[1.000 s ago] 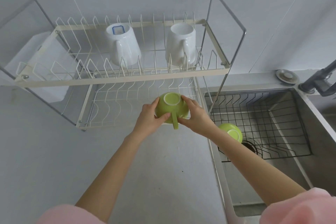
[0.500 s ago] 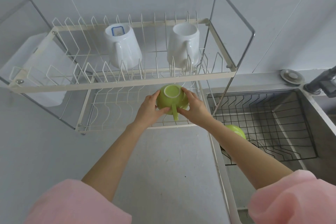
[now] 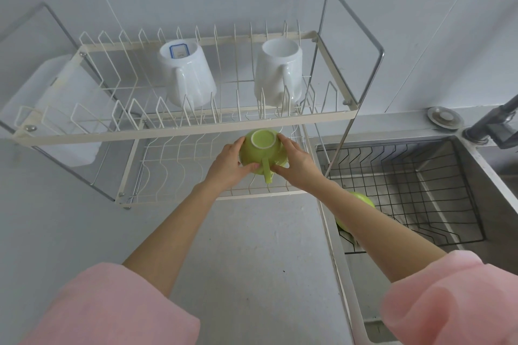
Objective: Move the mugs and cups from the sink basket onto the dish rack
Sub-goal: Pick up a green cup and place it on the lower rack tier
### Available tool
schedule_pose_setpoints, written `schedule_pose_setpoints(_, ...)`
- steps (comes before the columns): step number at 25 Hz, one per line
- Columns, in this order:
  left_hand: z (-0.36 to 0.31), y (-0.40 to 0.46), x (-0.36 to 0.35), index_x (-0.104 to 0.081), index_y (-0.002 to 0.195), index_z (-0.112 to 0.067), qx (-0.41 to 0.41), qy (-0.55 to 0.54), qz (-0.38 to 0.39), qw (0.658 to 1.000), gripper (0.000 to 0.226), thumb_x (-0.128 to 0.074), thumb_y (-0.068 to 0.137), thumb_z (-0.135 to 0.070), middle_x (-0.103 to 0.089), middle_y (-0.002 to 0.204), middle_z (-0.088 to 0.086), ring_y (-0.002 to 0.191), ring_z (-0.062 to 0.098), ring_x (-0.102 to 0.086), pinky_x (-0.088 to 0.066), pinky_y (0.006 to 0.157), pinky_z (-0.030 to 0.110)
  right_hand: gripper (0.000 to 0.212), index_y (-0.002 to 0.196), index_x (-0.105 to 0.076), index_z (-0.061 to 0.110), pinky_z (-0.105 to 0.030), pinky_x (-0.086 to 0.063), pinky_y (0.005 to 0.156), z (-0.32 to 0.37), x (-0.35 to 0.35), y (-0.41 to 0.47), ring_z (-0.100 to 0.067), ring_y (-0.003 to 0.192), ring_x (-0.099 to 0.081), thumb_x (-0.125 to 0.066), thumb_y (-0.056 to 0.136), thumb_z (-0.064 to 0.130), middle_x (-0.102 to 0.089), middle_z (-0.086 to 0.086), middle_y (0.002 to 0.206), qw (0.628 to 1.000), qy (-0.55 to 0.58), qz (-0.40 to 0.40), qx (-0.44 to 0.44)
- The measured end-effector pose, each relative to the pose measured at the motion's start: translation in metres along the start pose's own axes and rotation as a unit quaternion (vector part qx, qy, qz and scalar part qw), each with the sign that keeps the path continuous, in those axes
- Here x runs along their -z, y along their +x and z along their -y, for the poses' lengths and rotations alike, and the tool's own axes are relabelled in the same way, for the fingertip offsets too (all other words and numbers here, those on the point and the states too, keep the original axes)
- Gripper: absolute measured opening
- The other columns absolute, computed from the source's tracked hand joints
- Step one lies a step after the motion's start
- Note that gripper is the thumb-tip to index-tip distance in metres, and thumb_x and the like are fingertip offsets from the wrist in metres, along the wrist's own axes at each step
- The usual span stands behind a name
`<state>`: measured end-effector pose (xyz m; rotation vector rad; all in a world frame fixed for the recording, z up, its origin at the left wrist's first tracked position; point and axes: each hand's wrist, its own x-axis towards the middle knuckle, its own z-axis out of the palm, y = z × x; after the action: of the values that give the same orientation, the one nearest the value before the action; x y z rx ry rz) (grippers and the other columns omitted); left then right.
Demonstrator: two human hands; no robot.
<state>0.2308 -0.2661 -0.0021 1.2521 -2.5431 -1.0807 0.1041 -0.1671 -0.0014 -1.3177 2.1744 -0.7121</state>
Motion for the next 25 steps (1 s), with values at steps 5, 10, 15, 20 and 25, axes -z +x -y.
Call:
schedule_pose_setpoints(5, 0.0, 0.001, 0.0, -0.017, 0.144, -0.019, 0.009, 0.015, 0.01, 1.0, 0.079, -0.063, 0.081, -0.033, -0.037, 0.141, 0.016, 0.102, 0.031, -0.06, -0.043, 0.094, 0.039, 0.076, 0.146, -0.018, 0.014, -0.038, -0.037, 0.103, 0.0, -0.001, 0.002, -0.029, 0.131, -0.04, -0.063, 0.085, 0.021, -0.032, -0.009, 0.149, 1.0, -0.009, 0.003, -0.007)
schedule_pose_setpoints(10, -0.001, -0.008, 0.005, -0.011, 0.145, -0.016, 0.01, 0.01, 0.011, 1.0, 0.082, -0.062, 0.082, -0.032, -0.033, 0.146, 0.015, 0.111, 0.031, -0.057, -0.042, 0.099, 0.042, 0.079, 0.147, -0.01, 0.009, -0.042, -0.027, 0.112, 0.0, 0.0, -0.003, -0.032, 0.139, -0.025, -0.06, 0.086, 0.021, -0.025, -0.017, 0.151, 0.997, -0.072, 0.015, 0.011)
schedule_pose_setpoints(15, -0.01, -0.038, 0.016, -0.016, 0.143, -0.012, -0.032, 0.161, -0.007, 0.986, 0.063, -0.046, 0.091, -0.029, -0.031, 0.148, 0.012, 0.131, 0.03, -0.038, -0.037, 0.102, 0.043, 0.077, 0.146, -0.01, 0.006, -0.039, -0.024, 0.115, 0.006, 0.007, -0.03, -0.031, 0.14, -0.024, -0.058, 0.087, 0.017, -0.026, -0.016, 0.151, 0.995, -0.091, 0.031, 0.039)
schedule_pose_setpoints(20, -0.024, -0.085, 0.007, -0.027, 0.14, -0.011, -0.053, 0.253, -0.026, 0.966, 0.053, -0.039, 0.092, -0.032, -0.038, 0.145, 0.008, 0.131, 0.028, -0.039, -0.036, 0.103, 0.04, 0.07, 0.147, -0.014, 0.01, -0.038, -0.019, 0.119, 0.0, 0.018, -0.078, -0.026, 0.145, -0.014, -0.054, 0.09, 0.02, -0.019, -0.014, 0.156, 0.981, -0.159, 0.066, 0.085)
schedule_pose_setpoints(25, -0.041, -0.121, -0.016, -0.039, 0.133, -0.012, -0.061, 0.282, -0.026, 0.957, 0.046, -0.039, 0.092, -0.032, -0.049, 0.135, 0.008, 0.124, 0.028, -0.046, -0.038, 0.099, 0.04, 0.062, 0.145, -0.019, 0.008, -0.035, -0.019, 0.118, -0.018, 0.032, -0.122, -0.024, 0.144, -0.018, -0.048, 0.093, 0.023, -0.023, -0.012, 0.155, 0.981, -0.167, 0.049, 0.083)
